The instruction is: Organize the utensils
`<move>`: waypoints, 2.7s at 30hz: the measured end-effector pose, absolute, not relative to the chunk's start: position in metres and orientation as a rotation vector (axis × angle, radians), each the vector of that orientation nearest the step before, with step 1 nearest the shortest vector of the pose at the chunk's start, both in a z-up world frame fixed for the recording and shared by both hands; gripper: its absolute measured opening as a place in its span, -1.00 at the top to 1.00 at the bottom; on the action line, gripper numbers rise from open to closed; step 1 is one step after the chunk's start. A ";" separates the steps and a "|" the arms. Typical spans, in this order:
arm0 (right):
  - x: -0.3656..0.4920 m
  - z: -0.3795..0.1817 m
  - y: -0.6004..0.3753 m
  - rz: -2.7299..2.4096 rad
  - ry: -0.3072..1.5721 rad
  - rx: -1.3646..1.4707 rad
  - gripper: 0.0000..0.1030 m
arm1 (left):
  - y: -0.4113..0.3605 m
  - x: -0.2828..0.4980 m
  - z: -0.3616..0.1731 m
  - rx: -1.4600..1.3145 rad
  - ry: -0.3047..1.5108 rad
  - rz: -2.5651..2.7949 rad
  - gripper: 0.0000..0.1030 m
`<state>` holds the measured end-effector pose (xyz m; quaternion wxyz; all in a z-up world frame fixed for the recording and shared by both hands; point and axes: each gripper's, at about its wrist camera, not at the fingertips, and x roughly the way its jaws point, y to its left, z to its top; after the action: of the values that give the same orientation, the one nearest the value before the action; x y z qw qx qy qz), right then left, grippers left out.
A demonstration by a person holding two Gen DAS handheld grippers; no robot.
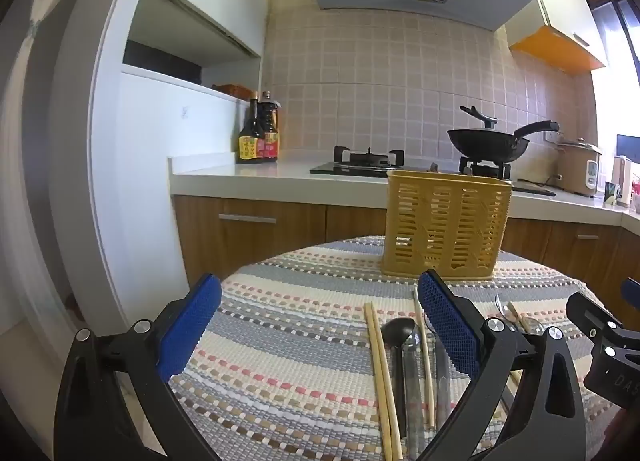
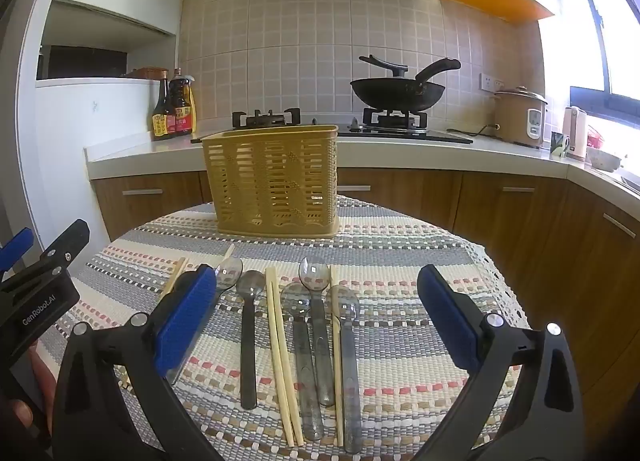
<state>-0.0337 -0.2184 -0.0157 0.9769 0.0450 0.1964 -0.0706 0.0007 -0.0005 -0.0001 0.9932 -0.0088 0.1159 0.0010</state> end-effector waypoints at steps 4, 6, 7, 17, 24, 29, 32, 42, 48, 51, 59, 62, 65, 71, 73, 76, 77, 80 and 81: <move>-0.033 -0.015 -0.217 -0.143 0.397 0.087 -0.86 | -0.002 0.002 -0.002 -0.020 0.232 0.003 -0.86; -0.034 -0.015 -0.217 -0.144 0.396 0.087 -0.86 | -0.001 0.000 -0.002 -0.021 0.230 0.003 -0.86; -0.034 -0.015 -0.217 -0.145 0.395 0.088 -0.86 | -0.001 0.001 -0.002 -0.022 0.229 0.003 -0.86; -0.035 -0.017 -0.219 -0.143 0.398 0.096 -0.86 | -0.004 0.005 -0.002 -0.022 0.230 0.003 -0.85; -0.035 -0.018 -0.220 -0.138 0.401 0.092 -0.86 | -0.004 -0.001 -0.004 -0.020 0.229 0.003 -0.86; -0.036 -0.018 -0.221 -0.133 0.406 0.096 -0.86 | -0.004 -0.001 -0.004 -0.020 0.230 0.002 -0.86; -0.032 -0.017 -0.219 -0.133 0.407 0.093 -0.86 | -0.004 -0.002 -0.003 -0.019 0.229 0.003 -0.85; -0.033 -0.018 -0.219 -0.132 0.406 0.094 -0.86 | -0.004 -0.003 -0.003 -0.019 0.228 0.004 -0.86; -0.034 -0.017 -0.220 -0.138 0.401 0.100 -0.86 | -0.003 -0.002 -0.004 -0.020 0.227 0.001 -0.86; -0.034 -0.018 -0.221 -0.140 0.400 0.103 -0.86 | 0.000 -0.003 -0.002 -0.021 0.229 0.002 -0.86; -0.023 -0.008 -0.232 -0.253 0.456 0.017 -0.86 | 0.024 0.026 -0.004 -0.002 0.375 -0.095 -0.86; 0.000 0.000 -0.246 -0.233 0.570 0.010 -0.86 | 0.049 0.062 0.000 -0.011 0.517 -0.216 -0.85; 0.027 0.003 -0.258 -0.187 0.699 0.023 -0.86 | 0.055 0.100 -0.007 0.036 0.721 -0.312 -0.57; 0.074 -0.007 -0.275 -0.049 0.922 0.101 -0.36 | 0.028 0.154 -0.035 0.090 1.030 -0.440 -0.12; 0.085 -0.012 -0.281 -0.016 0.983 0.129 -0.23 | 0.018 0.163 -0.048 0.088 1.092 -0.471 0.02; 0.096 -0.021 -0.288 0.031 1.061 0.177 -0.04 | 0.007 0.160 -0.050 0.094 1.134 -0.473 0.20; 0.098 -0.023 -0.291 0.036 1.089 0.196 0.05 | 0.003 0.161 -0.051 0.121 1.117 -0.461 0.20; 0.107 -0.033 -0.298 0.053 1.160 0.233 0.27 | -0.008 0.162 -0.052 0.186 1.099 -0.432 0.28; 0.110 -0.038 -0.298 0.060 1.186 0.239 0.28 | -0.010 0.163 -0.053 0.198 1.093 -0.432 0.28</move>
<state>0.1102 -0.2982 -0.0382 0.8220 0.1122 0.5576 0.0281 0.1632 -0.0101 -0.0529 0.8277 0.0933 0.5146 -0.2035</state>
